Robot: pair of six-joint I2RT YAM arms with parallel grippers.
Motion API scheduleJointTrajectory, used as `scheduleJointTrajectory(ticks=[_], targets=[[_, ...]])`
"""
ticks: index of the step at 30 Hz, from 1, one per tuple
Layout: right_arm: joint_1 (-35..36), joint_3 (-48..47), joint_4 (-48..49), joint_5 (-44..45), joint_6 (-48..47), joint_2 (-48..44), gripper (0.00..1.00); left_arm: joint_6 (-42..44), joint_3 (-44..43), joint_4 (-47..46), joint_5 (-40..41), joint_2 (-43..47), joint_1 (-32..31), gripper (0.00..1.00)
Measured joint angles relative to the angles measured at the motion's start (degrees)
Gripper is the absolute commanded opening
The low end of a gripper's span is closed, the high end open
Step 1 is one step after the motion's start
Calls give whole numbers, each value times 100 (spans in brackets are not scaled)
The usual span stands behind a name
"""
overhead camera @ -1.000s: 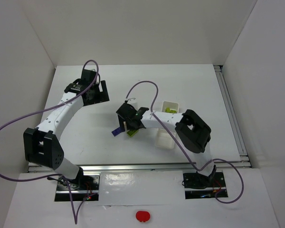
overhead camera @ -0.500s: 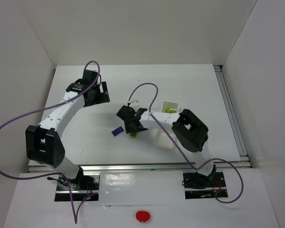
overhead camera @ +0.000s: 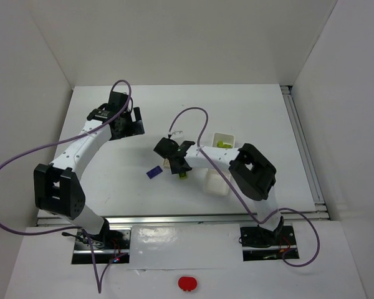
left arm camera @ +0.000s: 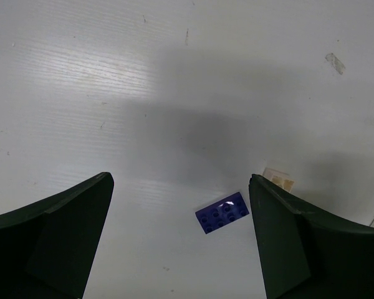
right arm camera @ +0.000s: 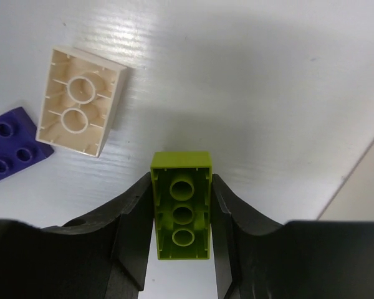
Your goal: Sort the legos into containers by color
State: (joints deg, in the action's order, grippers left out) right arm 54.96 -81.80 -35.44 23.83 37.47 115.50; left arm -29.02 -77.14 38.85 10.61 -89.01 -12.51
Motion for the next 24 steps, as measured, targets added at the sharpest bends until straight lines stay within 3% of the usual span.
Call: scheduleJointTrajectory(ticks=[6, 12, 21, 24], targets=[[-317, 15, 22, 605, -323, -739, 25, 17, 0, 0, -203, -7, 0, 98], [-1436, 50, 181, 1025, -566, -1681, 28, 33, 0, -28, -632, -308, -17, 97], [-2592, 326, 398, 1086, -739, -1589, 29, 33, -17, 98, -693, -649, -127, 98], [-2710, 452, 533, 1049, -750, -1513, 37, 33, -59, 122, -691, -649, -129, 98]])
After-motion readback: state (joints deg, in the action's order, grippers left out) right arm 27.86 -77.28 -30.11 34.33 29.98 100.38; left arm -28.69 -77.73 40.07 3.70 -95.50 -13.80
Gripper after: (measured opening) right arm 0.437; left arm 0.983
